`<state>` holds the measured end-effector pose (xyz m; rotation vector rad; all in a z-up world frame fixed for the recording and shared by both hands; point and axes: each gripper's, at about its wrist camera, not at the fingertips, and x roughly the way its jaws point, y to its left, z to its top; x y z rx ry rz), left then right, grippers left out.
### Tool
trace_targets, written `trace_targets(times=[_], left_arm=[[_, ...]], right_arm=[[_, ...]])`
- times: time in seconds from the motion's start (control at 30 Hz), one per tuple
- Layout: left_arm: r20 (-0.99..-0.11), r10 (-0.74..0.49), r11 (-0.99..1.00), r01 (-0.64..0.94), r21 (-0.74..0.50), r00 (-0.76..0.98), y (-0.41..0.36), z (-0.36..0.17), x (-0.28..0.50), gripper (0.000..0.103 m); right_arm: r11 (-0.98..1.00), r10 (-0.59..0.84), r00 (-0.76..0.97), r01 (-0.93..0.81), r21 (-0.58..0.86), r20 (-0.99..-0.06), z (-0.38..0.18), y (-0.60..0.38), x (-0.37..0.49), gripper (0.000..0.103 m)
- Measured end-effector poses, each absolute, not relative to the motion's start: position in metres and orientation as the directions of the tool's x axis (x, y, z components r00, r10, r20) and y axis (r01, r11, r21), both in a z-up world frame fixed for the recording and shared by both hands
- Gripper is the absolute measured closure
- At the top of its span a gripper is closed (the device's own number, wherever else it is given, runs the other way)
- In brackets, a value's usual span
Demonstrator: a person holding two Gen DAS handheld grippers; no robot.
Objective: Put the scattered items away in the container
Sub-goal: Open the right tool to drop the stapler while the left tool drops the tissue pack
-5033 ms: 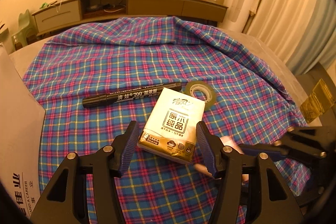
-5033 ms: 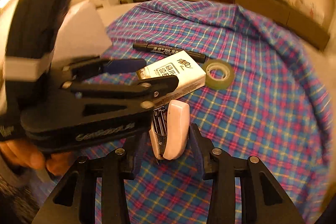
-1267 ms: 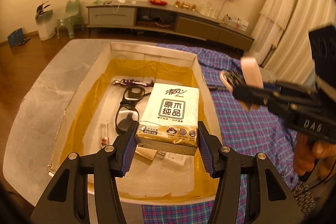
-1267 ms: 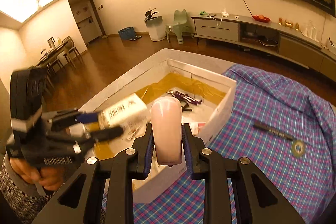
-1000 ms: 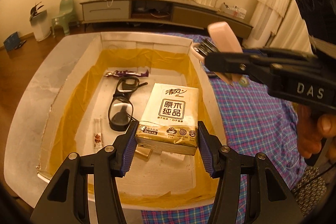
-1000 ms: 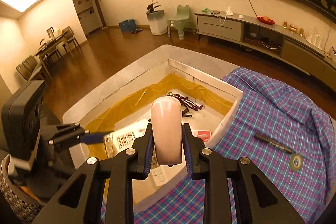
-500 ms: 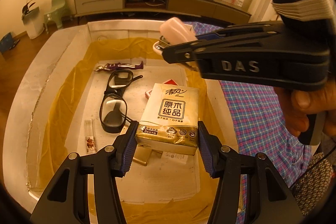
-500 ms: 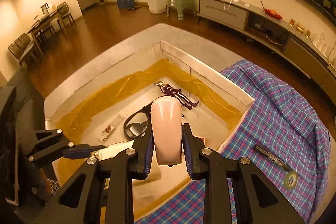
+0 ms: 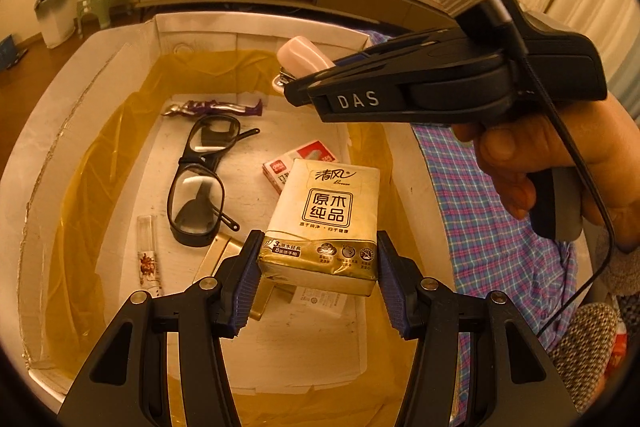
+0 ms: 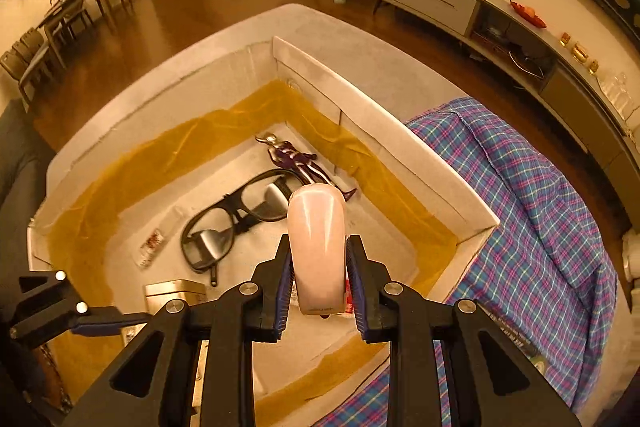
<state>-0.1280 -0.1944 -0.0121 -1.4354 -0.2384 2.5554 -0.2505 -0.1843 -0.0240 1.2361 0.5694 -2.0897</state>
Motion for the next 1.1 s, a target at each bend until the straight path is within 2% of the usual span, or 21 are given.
trace_targets(times=[0.3,0.7,0.83,1.1], left_arm=[[-0.84,0.249,-0.968,-0.084,-0.238,-0.482,-0.193,-0.014,-0.131,0.046],[-0.819,0.265,-0.96,-0.056,-0.275,-0.51,-0.208,0.0,-0.124,0.046],[-0.814,0.263,-0.96,-0.056,-0.275,-0.517,-0.21,0.002,-0.123,0.046],[-0.788,0.249,-0.965,-0.08,-0.248,-0.562,-0.206,0.015,-0.113,0.046]], right_arm=[[-0.701,-0.259,-0.4,0.704,-0.114,-0.879,-0.034,-0.191,-0.264,0.074],[-0.717,-0.291,-0.391,0.693,-0.072,-0.873,-0.032,-0.177,-0.257,0.074],[-0.718,-0.311,-0.384,0.694,-0.05,-0.869,-0.027,-0.173,-0.251,0.068],[-0.728,-0.385,-0.36,0.684,0.04,-0.85,-0.015,-0.158,-0.234,0.065]])
